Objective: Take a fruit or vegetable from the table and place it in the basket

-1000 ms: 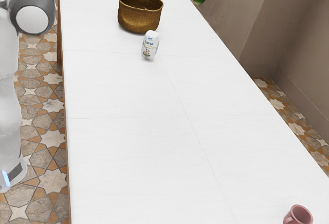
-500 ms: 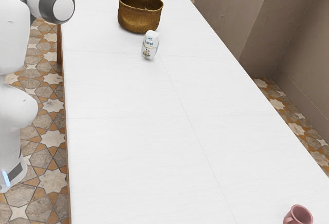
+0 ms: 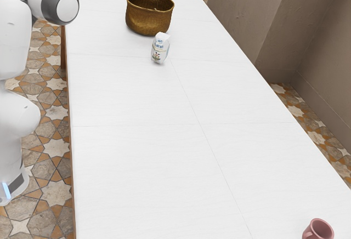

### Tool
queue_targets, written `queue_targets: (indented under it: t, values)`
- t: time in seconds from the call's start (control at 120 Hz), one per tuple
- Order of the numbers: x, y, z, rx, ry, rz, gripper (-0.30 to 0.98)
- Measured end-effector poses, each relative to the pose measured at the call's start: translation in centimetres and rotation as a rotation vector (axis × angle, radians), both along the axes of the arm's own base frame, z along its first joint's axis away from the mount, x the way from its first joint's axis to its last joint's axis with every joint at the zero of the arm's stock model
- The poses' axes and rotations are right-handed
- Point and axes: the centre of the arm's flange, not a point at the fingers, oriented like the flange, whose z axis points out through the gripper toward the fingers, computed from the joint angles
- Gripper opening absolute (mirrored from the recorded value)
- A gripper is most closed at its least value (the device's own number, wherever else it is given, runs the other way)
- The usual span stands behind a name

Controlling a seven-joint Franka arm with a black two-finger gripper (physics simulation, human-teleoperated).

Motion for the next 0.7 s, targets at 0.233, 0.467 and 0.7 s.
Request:
queue_targets:
  t: [0.233, 0.467, 0.7]
  values:
    - [-2.2, 6.3, -2.0, 0.115, -0.015, 0.063, 0.12]
    - [-1.2, 11.1, -5.4, 0.296, -0.11, 0.067, 0.12]
    - [-0.4, 13.5, -7.5, 0.409, -0.202, 0.071, 0.13]
